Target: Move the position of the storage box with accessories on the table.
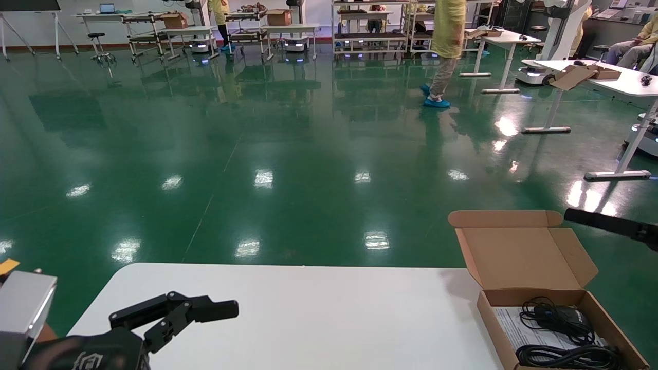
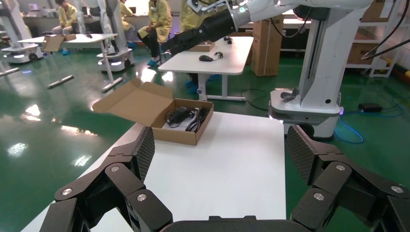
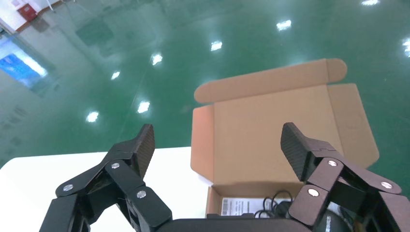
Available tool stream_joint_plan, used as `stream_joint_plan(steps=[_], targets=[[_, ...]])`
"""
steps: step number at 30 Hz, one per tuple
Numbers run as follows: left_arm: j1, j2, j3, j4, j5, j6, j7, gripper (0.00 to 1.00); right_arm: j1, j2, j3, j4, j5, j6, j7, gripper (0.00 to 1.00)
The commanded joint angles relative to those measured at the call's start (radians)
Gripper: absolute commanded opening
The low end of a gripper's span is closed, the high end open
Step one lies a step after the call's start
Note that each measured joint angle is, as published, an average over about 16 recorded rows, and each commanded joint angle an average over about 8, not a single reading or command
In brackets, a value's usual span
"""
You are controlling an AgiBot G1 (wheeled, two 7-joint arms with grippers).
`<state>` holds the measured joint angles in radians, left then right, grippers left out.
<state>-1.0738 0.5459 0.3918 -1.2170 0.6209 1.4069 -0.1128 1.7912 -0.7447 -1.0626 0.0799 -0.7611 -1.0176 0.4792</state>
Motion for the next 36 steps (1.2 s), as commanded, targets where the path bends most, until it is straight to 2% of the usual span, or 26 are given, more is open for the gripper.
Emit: stream_joint_plan(steps=[1,7,11,36], targets=[[0.0,0.0,0.0,0.0,0.0,0.0,0.0,1.0,0.013,0.013,0.01,0.007,0.015,-0.045,0.009,1.0],[0.0,0.0,0.0,0.0,0.0,0.0,0.0,1.0,-0.001,0.009,0.014,0.016,0.01,-0.032,0.001,1.0],[0.0,0.0,0.0,0.0,0.0,0.0,0.0,1.0,-0.03,0.014,0.045,0.064,0.011,-0.051,-0.011,1.0],[0.0,0.0,0.0,0.0,0.0,0.0,0.0,1.0,-0.329,0.066,0.366,0.561,0.02,-0.237,-0.133,1.0]])
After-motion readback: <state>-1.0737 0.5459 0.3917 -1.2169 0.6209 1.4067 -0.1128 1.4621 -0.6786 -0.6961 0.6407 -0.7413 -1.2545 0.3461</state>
